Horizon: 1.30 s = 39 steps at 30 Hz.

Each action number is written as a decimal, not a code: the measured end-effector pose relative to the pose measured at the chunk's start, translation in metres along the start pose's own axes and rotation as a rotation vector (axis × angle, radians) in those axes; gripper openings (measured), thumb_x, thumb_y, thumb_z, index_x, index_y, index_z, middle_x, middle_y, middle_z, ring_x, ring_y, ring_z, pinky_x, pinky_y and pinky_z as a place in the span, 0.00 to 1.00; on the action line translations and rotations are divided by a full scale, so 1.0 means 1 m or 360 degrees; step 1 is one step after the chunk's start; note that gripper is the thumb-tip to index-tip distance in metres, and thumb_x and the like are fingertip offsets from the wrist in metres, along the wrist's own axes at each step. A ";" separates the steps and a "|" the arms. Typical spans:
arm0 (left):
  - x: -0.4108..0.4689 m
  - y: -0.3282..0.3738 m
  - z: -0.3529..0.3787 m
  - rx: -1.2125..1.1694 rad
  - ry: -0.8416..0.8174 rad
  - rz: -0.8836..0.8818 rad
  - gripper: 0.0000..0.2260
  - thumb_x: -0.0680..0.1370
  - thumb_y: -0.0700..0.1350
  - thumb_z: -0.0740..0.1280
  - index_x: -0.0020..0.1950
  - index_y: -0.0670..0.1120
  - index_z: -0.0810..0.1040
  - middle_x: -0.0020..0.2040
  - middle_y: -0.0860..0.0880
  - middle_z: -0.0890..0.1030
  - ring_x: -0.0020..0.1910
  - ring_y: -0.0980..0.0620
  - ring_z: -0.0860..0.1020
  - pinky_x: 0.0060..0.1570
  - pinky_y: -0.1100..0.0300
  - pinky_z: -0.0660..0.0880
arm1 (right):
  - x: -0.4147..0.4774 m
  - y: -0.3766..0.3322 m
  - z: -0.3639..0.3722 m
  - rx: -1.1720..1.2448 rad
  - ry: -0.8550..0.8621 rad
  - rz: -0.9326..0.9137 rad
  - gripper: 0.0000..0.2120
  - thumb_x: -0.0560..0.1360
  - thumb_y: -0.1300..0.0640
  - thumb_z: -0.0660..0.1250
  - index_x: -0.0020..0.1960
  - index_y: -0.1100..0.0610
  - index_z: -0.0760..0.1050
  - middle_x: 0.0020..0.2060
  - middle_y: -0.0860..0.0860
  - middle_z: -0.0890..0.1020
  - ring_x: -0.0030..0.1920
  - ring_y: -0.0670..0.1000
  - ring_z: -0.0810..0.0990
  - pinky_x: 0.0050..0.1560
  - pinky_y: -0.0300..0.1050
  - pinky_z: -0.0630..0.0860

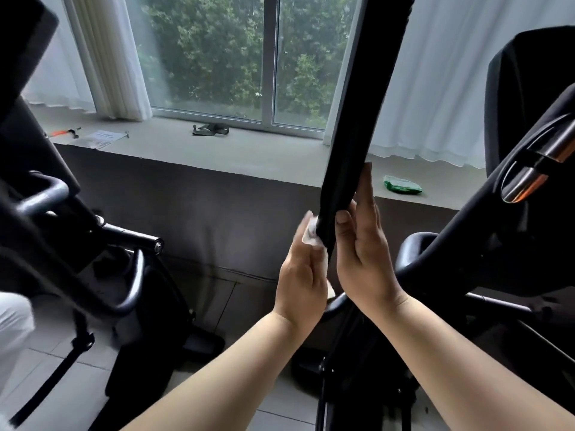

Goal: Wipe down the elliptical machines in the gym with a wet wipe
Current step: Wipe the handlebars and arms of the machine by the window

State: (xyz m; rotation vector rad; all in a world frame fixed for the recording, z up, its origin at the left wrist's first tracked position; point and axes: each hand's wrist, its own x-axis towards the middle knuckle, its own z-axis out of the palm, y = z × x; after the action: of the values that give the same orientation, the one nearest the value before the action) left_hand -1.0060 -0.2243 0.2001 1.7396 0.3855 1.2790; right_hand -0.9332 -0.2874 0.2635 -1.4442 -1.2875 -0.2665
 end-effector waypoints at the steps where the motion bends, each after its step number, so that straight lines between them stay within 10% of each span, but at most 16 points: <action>1: 0.005 0.006 -0.001 0.0038 0.0032 0.0034 0.21 0.86 0.44 0.56 0.79 0.43 0.62 0.70 0.70 0.72 0.71 0.66 0.71 0.69 0.68 0.68 | 0.000 0.000 0.000 -0.0005 -0.0013 0.0016 0.29 0.85 0.56 0.53 0.81 0.46 0.43 0.74 0.62 0.69 0.75 0.59 0.69 0.72 0.55 0.66; 3: 0.013 0.018 0.001 0.0008 0.0088 0.0067 0.19 0.86 0.37 0.58 0.77 0.45 0.64 0.65 0.74 0.73 0.66 0.70 0.73 0.64 0.67 0.72 | -0.001 -0.002 0.002 0.0008 -0.0007 0.0065 0.30 0.85 0.55 0.54 0.82 0.47 0.43 0.72 0.61 0.71 0.72 0.56 0.73 0.71 0.51 0.69; 6: 0.006 0.015 0.008 -0.0135 0.0116 0.0041 0.16 0.86 0.35 0.58 0.74 0.40 0.69 0.71 0.53 0.76 0.71 0.59 0.73 0.70 0.62 0.70 | -0.005 -0.004 0.005 0.0011 0.0025 0.0113 0.31 0.85 0.55 0.55 0.82 0.48 0.44 0.71 0.60 0.72 0.69 0.54 0.76 0.69 0.43 0.71; 8: -0.014 0.004 0.008 -0.0138 0.0065 -0.0030 0.17 0.87 0.42 0.55 0.75 0.44 0.69 0.73 0.48 0.75 0.75 0.53 0.70 0.74 0.56 0.67 | -0.007 -0.003 0.007 0.0013 0.0008 0.0131 0.31 0.85 0.53 0.54 0.82 0.43 0.42 0.74 0.59 0.70 0.72 0.58 0.73 0.71 0.52 0.70; 11: -0.028 -0.006 0.003 -0.0091 0.0075 -0.0162 0.16 0.86 0.47 0.53 0.74 0.53 0.69 0.71 0.53 0.75 0.74 0.55 0.70 0.74 0.60 0.66 | -0.008 -0.002 0.007 0.0019 0.0020 0.0124 0.30 0.85 0.54 0.54 0.81 0.42 0.43 0.79 0.53 0.63 0.77 0.55 0.66 0.73 0.61 0.67; 17: 0.004 0.024 0.008 -0.0110 0.0103 0.0074 0.27 0.85 0.54 0.58 0.75 0.33 0.65 0.72 0.60 0.74 0.72 0.53 0.74 0.71 0.49 0.71 | -0.009 -0.001 0.007 0.0006 0.0005 0.0172 0.30 0.85 0.54 0.54 0.81 0.41 0.42 0.73 0.57 0.71 0.72 0.55 0.73 0.70 0.57 0.71; 20: -0.012 0.003 0.009 -0.0080 0.0077 -0.0053 0.21 0.87 0.48 0.55 0.77 0.37 0.66 0.73 0.44 0.74 0.74 0.48 0.71 0.73 0.49 0.69 | -0.011 0.001 0.006 0.0009 -0.0024 0.0171 0.31 0.85 0.53 0.54 0.82 0.42 0.42 0.73 0.58 0.71 0.69 0.53 0.75 0.70 0.55 0.72; 24: -0.042 -0.020 0.001 -0.0004 0.0076 -0.0363 0.13 0.85 0.55 0.53 0.64 0.56 0.73 0.52 0.48 0.82 0.54 0.47 0.81 0.56 0.50 0.77 | -0.016 0.002 0.006 0.0022 -0.0051 0.0153 0.31 0.86 0.57 0.55 0.82 0.46 0.41 0.75 0.47 0.68 0.70 0.44 0.73 0.71 0.54 0.72; 27: -0.026 -0.007 0.000 -0.0039 0.0050 -0.0228 0.16 0.87 0.48 0.54 0.75 0.48 0.69 0.67 0.45 0.79 0.68 0.49 0.76 0.66 0.58 0.74 | -0.018 0.004 0.008 0.0030 -0.0048 0.0161 0.32 0.86 0.54 0.55 0.82 0.42 0.41 0.66 0.54 0.76 0.64 0.52 0.78 0.67 0.58 0.73; 32: -0.017 0.001 0.006 -0.0100 0.0053 -0.0119 0.20 0.87 0.42 0.57 0.79 0.40 0.62 0.74 0.43 0.73 0.74 0.46 0.71 0.71 0.42 0.70 | -0.022 0.009 0.010 0.0021 -0.0028 0.0138 0.31 0.86 0.55 0.55 0.82 0.41 0.42 0.59 0.56 0.78 0.61 0.60 0.78 0.66 0.64 0.72; 37: -0.050 -0.012 -0.002 -0.0084 -0.0042 -0.0379 0.21 0.87 0.47 0.53 0.79 0.44 0.65 0.56 0.73 0.77 0.61 0.74 0.73 0.60 0.75 0.70 | -0.027 0.008 0.014 0.0072 -0.0032 0.0135 0.32 0.86 0.56 0.54 0.81 0.40 0.40 0.76 0.54 0.67 0.76 0.55 0.68 0.72 0.64 0.67; 39: -0.041 -0.007 -0.004 -0.0079 -0.0052 -0.0381 0.19 0.87 0.45 0.54 0.79 0.47 0.65 0.63 0.65 0.78 0.66 0.68 0.74 0.65 0.67 0.72 | -0.027 0.011 0.016 0.0049 -0.0043 0.0139 0.32 0.86 0.54 0.54 0.81 0.38 0.40 0.73 0.55 0.71 0.70 0.59 0.73 0.69 0.64 0.70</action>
State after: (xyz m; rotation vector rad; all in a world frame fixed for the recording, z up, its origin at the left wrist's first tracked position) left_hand -1.0250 -0.2469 0.1710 1.6165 0.5221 1.0784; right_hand -0.9421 -0.2871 0.2314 -1.4780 -1.2413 -0.1688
